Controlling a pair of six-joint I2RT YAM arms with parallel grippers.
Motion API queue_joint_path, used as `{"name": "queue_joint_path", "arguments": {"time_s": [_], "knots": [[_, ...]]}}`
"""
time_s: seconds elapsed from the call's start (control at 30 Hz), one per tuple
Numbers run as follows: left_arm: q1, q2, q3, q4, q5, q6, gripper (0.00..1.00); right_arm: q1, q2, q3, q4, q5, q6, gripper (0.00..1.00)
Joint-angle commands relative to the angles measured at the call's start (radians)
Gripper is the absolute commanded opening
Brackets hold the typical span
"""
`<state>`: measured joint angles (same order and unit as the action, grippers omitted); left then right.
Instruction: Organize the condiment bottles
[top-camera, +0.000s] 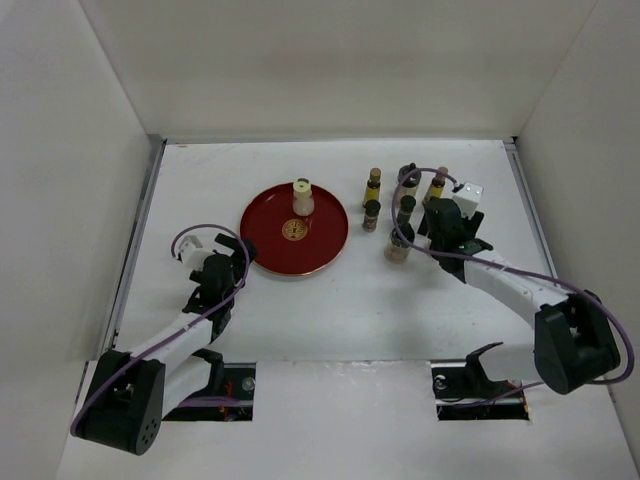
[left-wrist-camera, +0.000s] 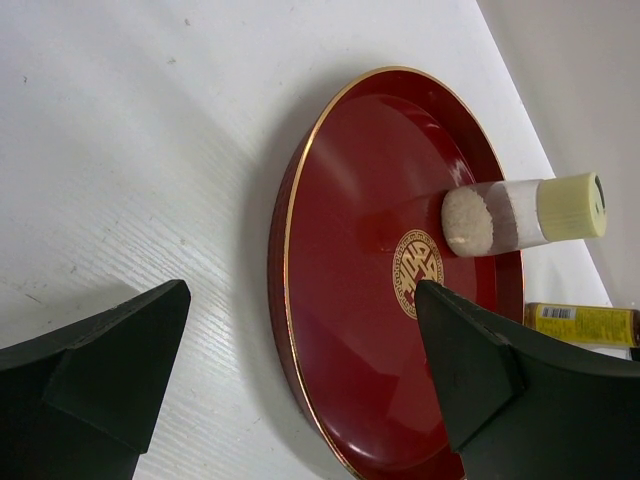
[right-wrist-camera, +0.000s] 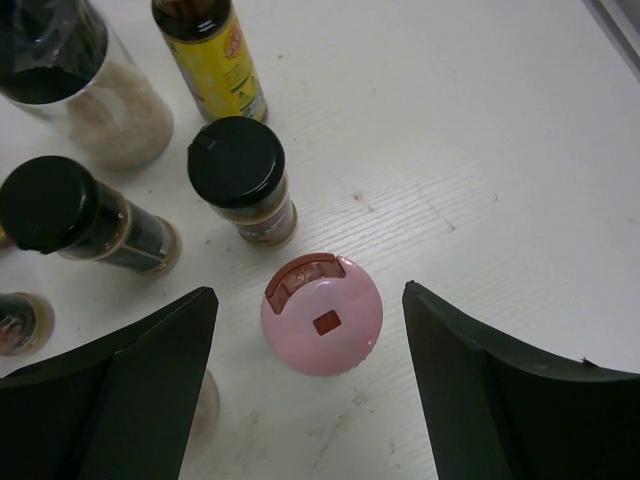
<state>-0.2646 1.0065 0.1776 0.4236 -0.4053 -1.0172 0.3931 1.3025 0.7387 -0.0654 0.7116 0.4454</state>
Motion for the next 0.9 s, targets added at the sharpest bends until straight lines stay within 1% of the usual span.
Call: {"name": "queue_joint_path", "arguments": {"time_s": [0.0, 0.1, 0.17, 0.3, 0.37, 0.43, 0.5, 0.6, 0.7, 0.77, 0.87], "knots": [[-0.008, 0.003, 0.007, 0.053, -0.001, 0.012, 1.00, -0.033, 0.015, 0.051, 0.016, -0.021, 0.041, 0.80], [-0.005, 0.021, 0.007, 0.060, 0.009, 0.003, 1.00, -0.053, 0.038, 0.044, 0.036, -0.037, 0.049, 0.77], [-0.006, 0.024, 0.010, 0.064, 0.011, 0.005, 1.00, -0.064, 0.056, 0.041, 0.041, -0.047, 0.049, 0.72], [-0.005, 0.035, 0.005, 0.069, 0.013, 0.002, 1.00, -0.075, 0.064, 0.027, 0.068, -0.074, 0.056, 0.53], [-0.005, 0.029, 0.008, 0.070, 0.011, 0.006, 1.00, -0.073, 0.023, 0.015, 0.079, -0.057, 0.059, 0.47], [-0.009, 0.024, 0.007, 0.070, -0.001, 0.011, 1.00, -0.073, -0.034, 0.008, 0.084, -0.035, 0.059, 0.45], [-0.008, 0.027, 0.003, 0.070, 0.005, 0.005, 1.00, -0.061, -0.127, 0.011, 0.078, 0.004, 0.049, 0.44], [-0.011, 0.026, 0.008, 0.070, -0.001, 0.011, 1.00, 0.014, -0.270, 0.040, 0.075, 0.063, 0.007, 0.42], [-0.014, 0.038, 0.007, 0.075, 0.005, 0.003, 1.00, 0.106, -0.339, 0.105, 0.105, 0.078, -0.045, 0.40], [-0.015, 0.043, 0.007, 0.084, 0.010, 0.003, 1.00, 0.192, -0.319, 0.171, 0.140, 0.062, -0.092, 0.40], [-0.018, 0.047, 0.007, 0.087, 0.003, 0.006, 1.00, 0.296, -0.189, 0.275, 0.219, 0.002, -0.138, 0.40]]}}
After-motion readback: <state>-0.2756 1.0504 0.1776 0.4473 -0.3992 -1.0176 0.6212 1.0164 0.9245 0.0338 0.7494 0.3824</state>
